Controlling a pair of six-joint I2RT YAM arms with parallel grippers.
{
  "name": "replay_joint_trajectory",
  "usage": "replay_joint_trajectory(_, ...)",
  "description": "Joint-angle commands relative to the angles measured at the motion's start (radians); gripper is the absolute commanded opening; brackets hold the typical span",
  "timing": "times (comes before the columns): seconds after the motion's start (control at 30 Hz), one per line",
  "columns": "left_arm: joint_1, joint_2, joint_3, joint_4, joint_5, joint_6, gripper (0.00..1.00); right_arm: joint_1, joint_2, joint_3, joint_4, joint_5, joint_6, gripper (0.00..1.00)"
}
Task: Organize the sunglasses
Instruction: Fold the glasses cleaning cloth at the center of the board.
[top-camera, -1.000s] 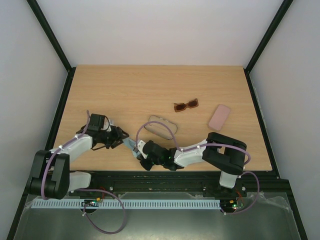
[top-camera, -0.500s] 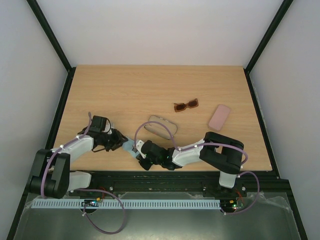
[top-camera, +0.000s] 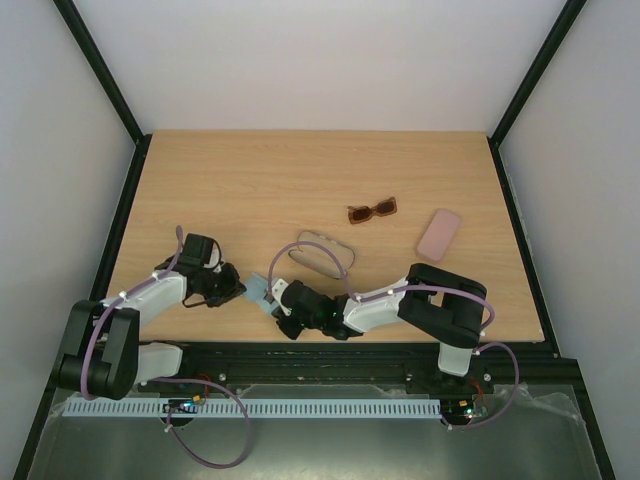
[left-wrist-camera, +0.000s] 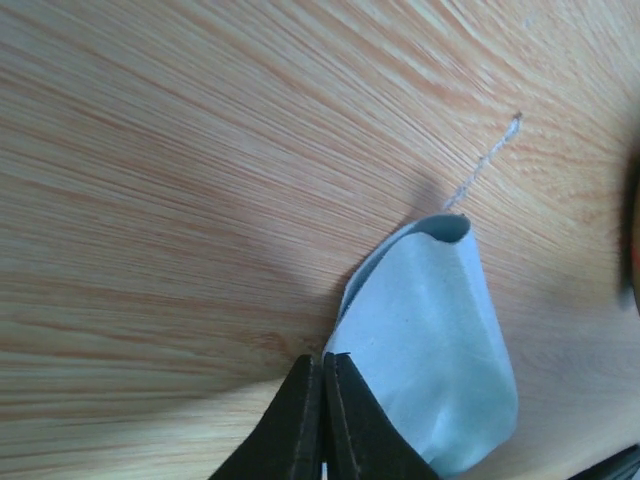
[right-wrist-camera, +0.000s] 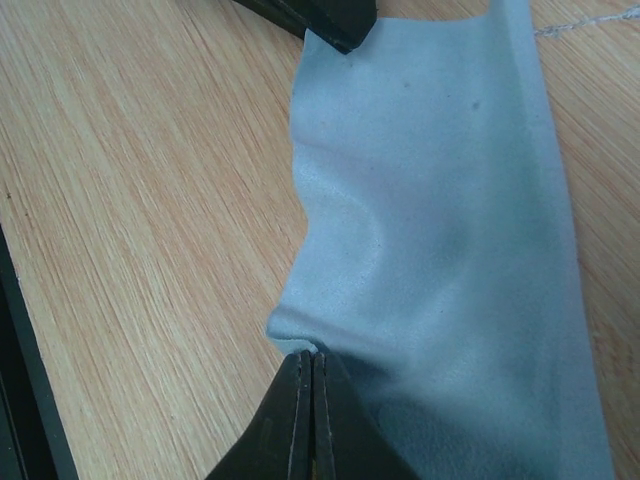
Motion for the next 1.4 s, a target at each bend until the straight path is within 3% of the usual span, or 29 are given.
replay_joint_trajectory(0.0, -0.003, 0.010, 0.004, -0.033, -0.019, 0.016, 0.02, 0.008, 0.002, 0.015, -0.011, 0.051, 0.018, 0.01)
replay_joint_trajectory(0.27, -0.002, 0.000, 0.156, -0.064, 0.023, 0.024, 0.02, -0.022, -0.103, -0.003, -0.022, 0.117, 0.053, 0.01)
replay_joint_trajectory(0.47, -0.003, 0.082, 0.235, -0.049, 0.037, 0.039, 0.02, -0.087, -0.121, -0.003, -0.031, 0.111, 0.056, 0.01)
replay_joint_trajectory(0.93, -0.004, 0.201, 0.245, 0.024, 0.060, 0.037, 0.02, -0.127, -0.094, 0.013, -0.050, 0.245, 0.104, 0.01)
replay_joint_trajectory(1.37, -0.005, 0.126, 0.119, 0.002, 0.030, 0.025, 0.02, -0.127, -0.092, -0.031, -0.026, 0.079, 0.064, 0.01)
